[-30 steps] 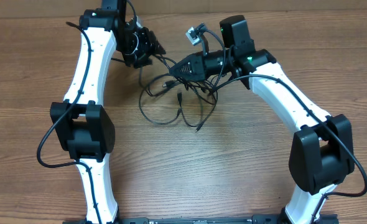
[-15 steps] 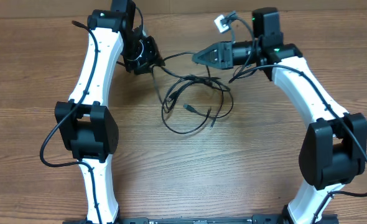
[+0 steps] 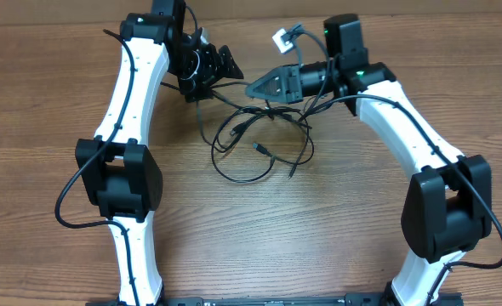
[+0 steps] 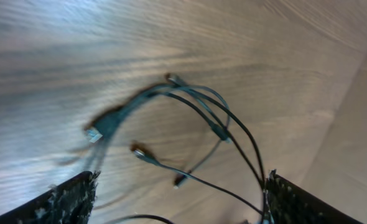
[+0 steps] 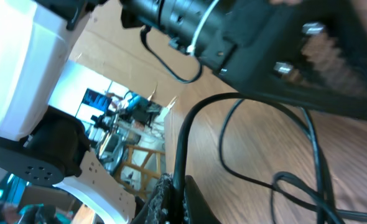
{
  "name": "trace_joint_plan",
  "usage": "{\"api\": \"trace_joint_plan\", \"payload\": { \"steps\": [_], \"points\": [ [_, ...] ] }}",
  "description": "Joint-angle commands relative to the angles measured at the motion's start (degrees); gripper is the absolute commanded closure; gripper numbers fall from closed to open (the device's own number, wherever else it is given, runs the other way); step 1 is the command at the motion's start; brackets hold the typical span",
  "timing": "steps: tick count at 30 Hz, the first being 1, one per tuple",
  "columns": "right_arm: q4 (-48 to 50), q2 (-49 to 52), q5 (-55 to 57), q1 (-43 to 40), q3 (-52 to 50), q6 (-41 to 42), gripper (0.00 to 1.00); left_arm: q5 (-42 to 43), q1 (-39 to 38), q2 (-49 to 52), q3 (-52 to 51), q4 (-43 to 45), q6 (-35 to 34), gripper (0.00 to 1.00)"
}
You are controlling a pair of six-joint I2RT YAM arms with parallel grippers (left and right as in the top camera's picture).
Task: Untangle cables
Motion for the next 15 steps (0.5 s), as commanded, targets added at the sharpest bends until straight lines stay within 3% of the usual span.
{"api": "trace_joint_plan", "payload": {
  "steps": [1,2,3,6,10,15],
  "points": [
    [2.38,-2.51,-1.64,0.79,0.39,0.26,0.96,3.67,-2.21,-0.46,-0.24,-0.83,0.96,0.25],
    [3.93,-2.51,-1.66,0.79,0.39,1.25,0.96,3.67,-2.64,-0.46,-0.24,-1.03,0.96,0.39],
    [5.73,-2.51,-1.88,0.63,0.39,2.86,0.96,3.67,-3.04,-0.46,-0.24,-1.16,0.96,0.61],
    [12.2,-2.51,-4.48,-0.42,0.39,8.17,0.96,3.52,-4.0,-0.44,-0.24,-1.18,1.16,0.94],
    [18.21,-2.51,-6.27,-1.81,0.39,14.38,0.96,-2.14,-4.22,-0.44,-0.24,-0.83,1.55,0.96],
    [17.79,-2.51,-6.27,-3.17,0.39,14.6,0.96,-14.69,-4.2,-0.44,-0.24,-1.31,1.25,0.96]
  ]
}}
